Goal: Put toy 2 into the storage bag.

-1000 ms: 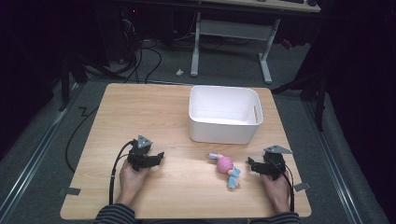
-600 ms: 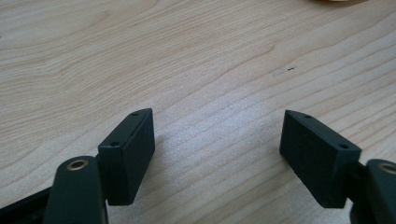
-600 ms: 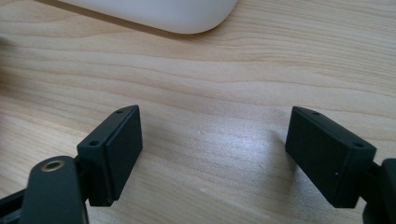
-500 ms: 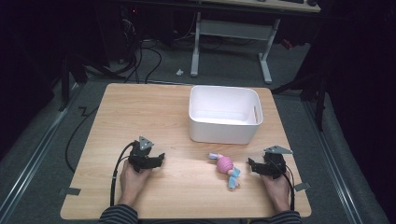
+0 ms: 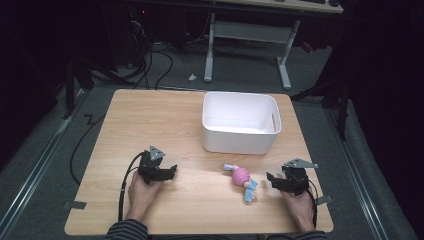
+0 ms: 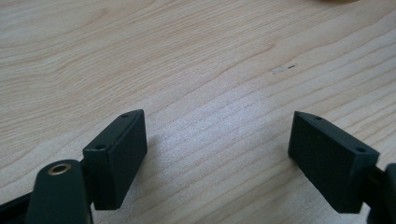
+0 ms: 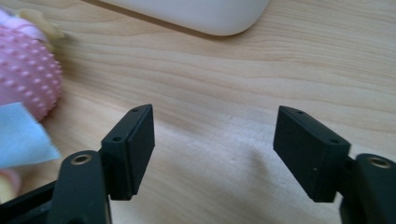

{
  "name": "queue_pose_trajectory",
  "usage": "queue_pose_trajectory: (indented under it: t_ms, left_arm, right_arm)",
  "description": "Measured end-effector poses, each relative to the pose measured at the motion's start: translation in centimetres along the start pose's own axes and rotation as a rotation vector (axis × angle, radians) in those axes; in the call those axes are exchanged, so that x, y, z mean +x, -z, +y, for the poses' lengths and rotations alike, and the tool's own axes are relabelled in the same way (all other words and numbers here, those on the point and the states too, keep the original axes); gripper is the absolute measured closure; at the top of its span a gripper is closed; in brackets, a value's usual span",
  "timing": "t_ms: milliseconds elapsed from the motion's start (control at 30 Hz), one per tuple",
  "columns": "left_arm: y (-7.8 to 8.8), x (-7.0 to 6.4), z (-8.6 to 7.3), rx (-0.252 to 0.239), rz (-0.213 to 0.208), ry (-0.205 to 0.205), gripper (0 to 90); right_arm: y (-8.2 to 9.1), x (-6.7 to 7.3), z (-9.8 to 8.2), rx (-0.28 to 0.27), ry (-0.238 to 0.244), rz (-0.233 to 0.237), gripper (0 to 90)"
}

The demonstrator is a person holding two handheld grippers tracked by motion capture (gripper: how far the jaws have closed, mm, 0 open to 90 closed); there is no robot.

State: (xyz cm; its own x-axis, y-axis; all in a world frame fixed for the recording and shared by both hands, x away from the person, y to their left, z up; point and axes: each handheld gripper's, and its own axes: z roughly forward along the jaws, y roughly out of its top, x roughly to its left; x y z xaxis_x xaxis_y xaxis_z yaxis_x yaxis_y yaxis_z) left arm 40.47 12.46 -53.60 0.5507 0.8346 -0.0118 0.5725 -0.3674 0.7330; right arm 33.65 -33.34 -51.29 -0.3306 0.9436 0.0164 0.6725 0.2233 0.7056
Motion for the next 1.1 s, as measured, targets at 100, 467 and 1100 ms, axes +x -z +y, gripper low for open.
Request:
queue_pose_trajectory:
  t_ms: [100,467,1100]
  left_arm:
    - [0.0,0.0,0.0,0.000,0.000,0.000,19.7]
    - [0.0,0.0,0.0,-0.002,-0.003,-0.004,19.5]
    - [0.0,0.0,0.0,-0.002,-0.006,0.000,20.5]
  right_arm:
    - [0.4,0.2,-0.1,0.011,-0.002,0.015,32.5]
    - [1.5,2.2,0.5,-0.002,0.045,0.084,34.1]
    - [2.7,7.1,3.2,0.000,0.174,0.210,31.2]
